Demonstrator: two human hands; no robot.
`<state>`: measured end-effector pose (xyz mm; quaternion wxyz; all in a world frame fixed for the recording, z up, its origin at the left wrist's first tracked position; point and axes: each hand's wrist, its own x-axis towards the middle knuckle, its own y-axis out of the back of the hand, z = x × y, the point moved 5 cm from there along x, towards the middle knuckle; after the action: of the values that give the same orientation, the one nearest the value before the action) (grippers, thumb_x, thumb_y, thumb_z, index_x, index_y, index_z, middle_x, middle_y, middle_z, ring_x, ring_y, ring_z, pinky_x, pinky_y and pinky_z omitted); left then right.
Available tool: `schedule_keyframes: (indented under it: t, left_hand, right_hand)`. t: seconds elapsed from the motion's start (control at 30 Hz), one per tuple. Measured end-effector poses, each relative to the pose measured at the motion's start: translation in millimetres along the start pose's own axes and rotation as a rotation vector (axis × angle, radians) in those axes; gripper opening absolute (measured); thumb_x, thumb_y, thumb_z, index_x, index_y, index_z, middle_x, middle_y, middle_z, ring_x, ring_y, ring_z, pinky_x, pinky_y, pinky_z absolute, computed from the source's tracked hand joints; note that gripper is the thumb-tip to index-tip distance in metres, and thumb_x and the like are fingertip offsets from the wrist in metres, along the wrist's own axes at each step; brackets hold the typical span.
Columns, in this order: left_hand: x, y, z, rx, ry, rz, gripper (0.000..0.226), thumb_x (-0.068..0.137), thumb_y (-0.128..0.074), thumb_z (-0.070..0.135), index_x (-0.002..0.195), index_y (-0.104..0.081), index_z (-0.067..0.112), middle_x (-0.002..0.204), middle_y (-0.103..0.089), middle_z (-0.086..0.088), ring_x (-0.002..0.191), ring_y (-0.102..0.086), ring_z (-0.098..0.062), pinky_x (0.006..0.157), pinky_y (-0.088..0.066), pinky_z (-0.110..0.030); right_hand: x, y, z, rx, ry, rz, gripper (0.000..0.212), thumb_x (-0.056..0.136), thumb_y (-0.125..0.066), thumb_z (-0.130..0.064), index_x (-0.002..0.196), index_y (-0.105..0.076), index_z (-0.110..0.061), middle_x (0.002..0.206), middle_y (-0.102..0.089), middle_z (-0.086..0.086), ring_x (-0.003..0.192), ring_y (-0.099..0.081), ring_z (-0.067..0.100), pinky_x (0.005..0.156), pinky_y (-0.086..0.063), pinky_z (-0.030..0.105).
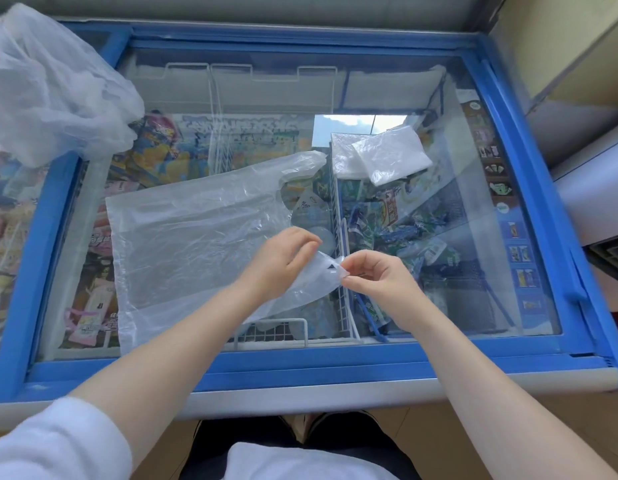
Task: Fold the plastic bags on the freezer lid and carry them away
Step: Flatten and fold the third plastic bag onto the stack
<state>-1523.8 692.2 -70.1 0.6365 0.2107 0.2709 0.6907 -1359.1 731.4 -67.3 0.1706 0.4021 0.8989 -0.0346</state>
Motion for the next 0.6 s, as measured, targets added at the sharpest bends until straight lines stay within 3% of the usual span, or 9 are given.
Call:
schedule_keyframes:
  t: [0.1, 0.2, 0.27, 0.33, 0.47, 0.6]
  left_hand:
    - [19, -10, 18, -0.008, 0.175, -0.292, 0.035, 0.097, -0.042, 0.034, 0.094, -0.063, 0.007, 0.09, -0.065, -0.008, 0.078, -0.056, -0.019, 0.071, -0.041, -0.032]
    - [21, -12, 16, -0.042, 0.277, -0.38, 0.043, 0.095, -0.044, 0.043, 0.08, -0.059, 0.005, 0.066, -0.05, -0.002, 0.055, -0.039, -0.012, 0.055, -0.031, -0.028]
    - [18, -13, 13, -0.124, 0.336, -0.424, 0.043, 0.092, -0.047, 0.046, 0.077, -0.06, 0.008, 0.062, -0.045, 0.002, 0.055, -0.036, -0.013, 0.055, -0.029, -0.027]
    - [18, -13, 12, -0.237, 0.331, -0.432, 0.034, 0.091, -0.053, 0.04, 0.077, -0.062, 0.011, 0.065, -0.05, 0.002, 0.06, -0.041, -0.013, 0.059, -0.032, -0.027]
    - [18, -10, 13, -0.354, 0.309, -0.386, 0.021, 0.093, -0.055, 0.025, 0.075, -0.058, 0.014, 0.06, -0.045, 0.006, 0.055, -0.036, -0.009, 0.053, -0.028, -0.021]
    - [19, -5, 14, -0.356, 0.279, -0.285, 0.019, 0.095, -0.051, 0.021, 0.078, -0.055, 0.011, 0.062, -0.046, 0.007, 0.048, -0.036, -0.001, 0.048, -0.029, -0.014]
  right_hand:
    - [3, -1, -6, -0.078, 0.021, 0.014, 0.005, 0.083, -0.067, -0.006, 0.079, -0.066, -0.009, 0.075, -0.065, 0.0, 0.072, -0.059, 0.01, 0.075, -0.051, 0.025]
    - [4, 4, -10, -0.17, 0.046, 0.085, 0.009, 0.082, -0.063, -0.001, 0.078, -0.063, -0.01, 0.071, -0.062, -0.004, 0.066, -0.055, 0.007, 0.068, -0.049, 0.022]
    - [4, 6, -12, -0.273, 0.084, 0.16, 0.017, 0.078, -0.06, 0.003, 0.076, -0.061, -0.014, 0.068, -0.06, -0.008, 0.063, -0.054, 0.007, 0.067, -0.049, 0.022]
    - [2, 4, -13, -0.317, 0.118, 0.187, 0.023, 0.077, -0.058, 0.005, 0.074, -0.06, -0.017, 0.069, -0.06, -0.009, 0.067, -0.056, 0.009, 0.069, -0.05, 0.024]
    - [-6, -4, -9, -0.168, 0.096, 0.094, 0.035, 0.08, -0.046, 0.013, 0.083, -0.059, -0.02, 0.084, -0.06, -0.007, 0.081, -0.057, 0.002, 0.078, -0.047, 0.018]
    - [-13, -9, -7, -0.081, 0.097, 0.06, 0.02, 0.08, -0.059, -0.002, 0.089, -0.062, -0.02, 0.089, -0.064, -0.007, 0.089, -0.061, 0.009, 0.088, -0.049, 0.024]
